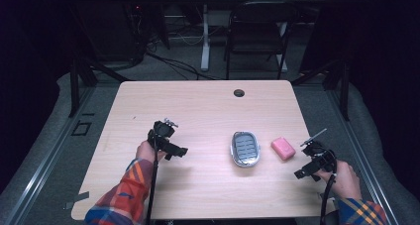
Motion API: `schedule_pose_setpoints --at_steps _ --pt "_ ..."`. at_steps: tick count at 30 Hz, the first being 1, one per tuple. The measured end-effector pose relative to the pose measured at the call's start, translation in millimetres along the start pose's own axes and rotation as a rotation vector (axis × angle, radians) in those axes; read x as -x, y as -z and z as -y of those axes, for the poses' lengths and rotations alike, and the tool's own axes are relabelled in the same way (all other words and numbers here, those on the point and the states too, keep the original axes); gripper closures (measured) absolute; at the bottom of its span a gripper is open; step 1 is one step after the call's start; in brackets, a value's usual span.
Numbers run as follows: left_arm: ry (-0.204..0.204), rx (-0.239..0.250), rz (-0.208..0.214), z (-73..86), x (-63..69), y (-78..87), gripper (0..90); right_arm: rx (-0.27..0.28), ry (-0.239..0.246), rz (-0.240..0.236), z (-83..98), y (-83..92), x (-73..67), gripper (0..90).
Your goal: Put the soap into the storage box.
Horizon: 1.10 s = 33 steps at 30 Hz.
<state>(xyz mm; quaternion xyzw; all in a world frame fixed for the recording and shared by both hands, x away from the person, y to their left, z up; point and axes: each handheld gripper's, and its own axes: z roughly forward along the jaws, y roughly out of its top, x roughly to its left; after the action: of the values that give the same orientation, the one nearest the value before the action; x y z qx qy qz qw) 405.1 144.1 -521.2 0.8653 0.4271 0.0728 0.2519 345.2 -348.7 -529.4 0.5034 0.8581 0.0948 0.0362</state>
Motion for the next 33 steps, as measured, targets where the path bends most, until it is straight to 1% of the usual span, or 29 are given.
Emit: schedule_pose_setpoints --at_steps 2,3,4,6,8,9,10,11,12,13,14,15,16,17,18,19,20,21,22,23,24,26,27,28,29,30,32,33 --pt "-0.001 -0.001 0.001 -0.3 -0.1 -0.5 0.2 -0.001 0.0 0.005 0.2 -0.8 -0.2 1.8" --pt "-0.001 -0.001 0.001 -0.3 -0.1 -0.5 0.2 0.019 -0.016 0.002 1.2 -2.4 -1.4 1.9" --pt "-0.003 -0.004 0.004 -0.5 0.4 -1.1 0.2 -0.009 0.004 0.007 0.3 -0.3 -0.8 1.8" --pt "-0.004 -0.004 0.003 -0.4 0.4 -1.3 0.2 -0.005 -0.001 0.007 0.6 -0.4 -1.2 1.8" --pt "-0.003 -0.004 0.002 -0.3 -0.6 -0.8 0.2 -0.013 0.007 -0.002 0.2 -0.8 -0.4 1.9" --pt "-0.001 -0.004 0.001 -0.3 -0.8 -0.8 0.2 0.012 -0.016 -0.006 1.4 -3.3 -1.0 1.9" --pt "-0.001 -0.002 0.001 -0.4 -0.6 -1.0 0.2 -0.011 -0.007 -0.008 0.9 -2.4 1.2 1.8" --pt "-0.003 -0.003 0.0 -0.5 -0.2 -1.0 0.2 0.0 -0.028 -0.015 2.2 -3.5 1.6 1.7" --pt "-0.004 -0.008 0.001 -0.7 0.2 -0.8 0.2 0.005 -0.038 -0.006 2.8 -3.9 1.2 1.6" --pt "-0.005 -0.008 0.001 -0.8 0.5 -0.8 0.2 -0.008 -0.026 -0.009 2.3 -2.8 2.3 1.3" --pt "-0.005 -0.007 0.0 -0.9 0.3 -0.7 0.1 0.013 -0.041 0.001 2.7 -3.5 0.2 1.2" --pt "-0.005 -0.007 0.0 -0.9 0.3 -0.7 0.1 0.013 -0.041 0.001 2.7 -3.5 0.2 1.2" --pt "-0.002 -0.003 0.001 -0.5 0.0 -0.9 0.2 -0.012 -0.008 0.003 0.6 -2.6 1.1 0.5" --pt "-0.002 -0.002 0.0 -0.4 -0.1 -0.7 0.2 -0.017 0.0 -0.001 -0.2 -2.5 0.6 0.5" --pt "-0.002 0.0 0.0 -0.4 0.0 -0.6 0.2 0.004 -0.012 0.001 -0.1 -4.3 -1.3 0.5" --pt "-0.003 -0.002 0.001 -0.5 0.1 -0.5 0.2 -0.007 -0.001 0.008 -1.1 -4.2 -1.6 0.5" --pt "-0.003 -0.002 0.002 -0.4 0.1 -0.5 0.2 -0.039 0.03 0.02 -3.2 -2.1 -1.0 0.4" --pt "-0.002 0.0 0.002 -0.4 0.2 -0.6 0.2 -0.033 0.031 0.017 -3.7 -2.3 -1.8 0.2" --pt "-0.001 0.001 0.001 -0.3 0.2 -0.6 0.2 0.002 0.007 0.016 -2.9 -4.6 -4.2 0.1" --pt "0.0 0.001 0.001 -0.3 0.0 -0.5 0.2 0.011 0.003 0.014 -3.0 -5.2 -5.2 0.0" --pt "-0.001 0.0 0.001 -0.4 0.0 -0.7 0.1 -0.019 0.03 0.018 -4.8 -3.2 -4.2 0.0" --pt "-0.002 -0.003 0.003 -0.6 -0.1 -0.8 0.2 -0.011 0.027 0.008 -5.0 -3.6 -4.7 0.0" --pt "-0.002 -0.006 0.002 -0.7 0.1 -0.8 0.2 0.011 0.018 0.005 -4.2 -4.9 -5.6 0.0" --pt "-0.002 -0.006 0.003 -0.8 0.2 -0.9 0.2 -0.007 0.036 0.007 -5.0 -3.3 -5.1 0.0" --pt "-0.003 -0.006 0.003 -0.8 0.2 -0.9 0.2 -0.014 0.041 0.0 -5.4 -2.3 -5.0 0.0" --pt "-0.002 -0.005 0.003 -0.7 0.1 -0.8 0.1 0.047 -0.005 -0.007 -3.1 -6.2 -7.6 0.0" --pt "-0.003 -0.002 0.003 -0.6 -0.1 -0.8 0.2 0.015 0.03 0.004 -4.9 -2.7 -6.9 0.0" --pt "-0.002 -0.001 0.004 -0.6 -0.1 -0.7 0.2 0.011 0.036 0.008 -5.5 -1.7 -7.2 0.0"
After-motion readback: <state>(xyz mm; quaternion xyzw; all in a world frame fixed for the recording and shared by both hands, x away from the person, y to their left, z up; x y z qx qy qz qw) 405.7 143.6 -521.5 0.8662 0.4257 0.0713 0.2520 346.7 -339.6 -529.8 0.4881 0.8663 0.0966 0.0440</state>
